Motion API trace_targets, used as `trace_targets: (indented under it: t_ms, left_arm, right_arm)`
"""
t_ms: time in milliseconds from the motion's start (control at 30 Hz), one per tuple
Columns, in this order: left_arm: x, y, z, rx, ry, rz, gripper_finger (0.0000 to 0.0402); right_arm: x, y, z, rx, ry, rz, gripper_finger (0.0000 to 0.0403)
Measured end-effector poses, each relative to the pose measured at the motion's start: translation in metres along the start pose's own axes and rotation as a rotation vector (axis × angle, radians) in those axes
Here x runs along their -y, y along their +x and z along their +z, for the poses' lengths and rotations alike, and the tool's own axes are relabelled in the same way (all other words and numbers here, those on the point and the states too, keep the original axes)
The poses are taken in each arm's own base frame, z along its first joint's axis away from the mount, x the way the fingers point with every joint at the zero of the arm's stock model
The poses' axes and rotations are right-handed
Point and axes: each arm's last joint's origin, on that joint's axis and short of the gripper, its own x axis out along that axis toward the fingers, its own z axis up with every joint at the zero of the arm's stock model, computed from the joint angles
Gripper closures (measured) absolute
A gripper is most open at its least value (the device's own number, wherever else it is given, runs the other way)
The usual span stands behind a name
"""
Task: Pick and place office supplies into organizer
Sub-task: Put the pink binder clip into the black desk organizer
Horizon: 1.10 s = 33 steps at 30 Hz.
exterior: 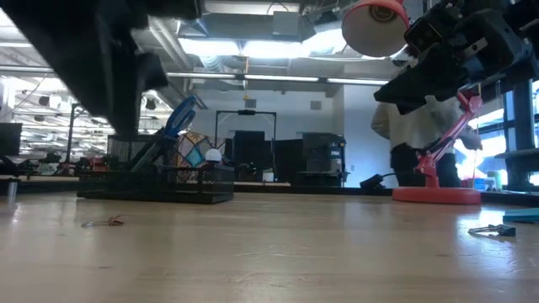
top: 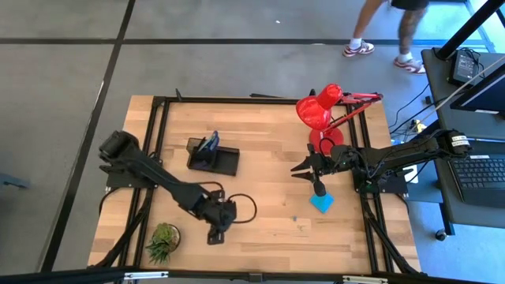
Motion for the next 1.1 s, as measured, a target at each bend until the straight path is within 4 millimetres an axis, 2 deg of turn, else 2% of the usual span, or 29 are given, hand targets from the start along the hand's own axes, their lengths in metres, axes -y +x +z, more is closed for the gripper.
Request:
trace_targets:
  t_ms: [233,667,1100]
  left_arm:
    - [0.004,0.024,0.005,-0.147,-0.071,0.134,0.0237]
    - [-0.009,0.033,0.013,-0.174,-0.308,0.196,0.0237]
    - [-0.009,0.033,0.014,-0.173,-0.322,0.193,0.0237]
  right_arm:
    - [0.000,0.000,-0.001,-0.006,0.001,0.000,0.0312]
    - [0.000,0.000,-0.007,-0.070,0.007,-0.004,0.0312]
    - [0.000,0.000,-0.008,-0.082,0.008,-0.004,0.0312]
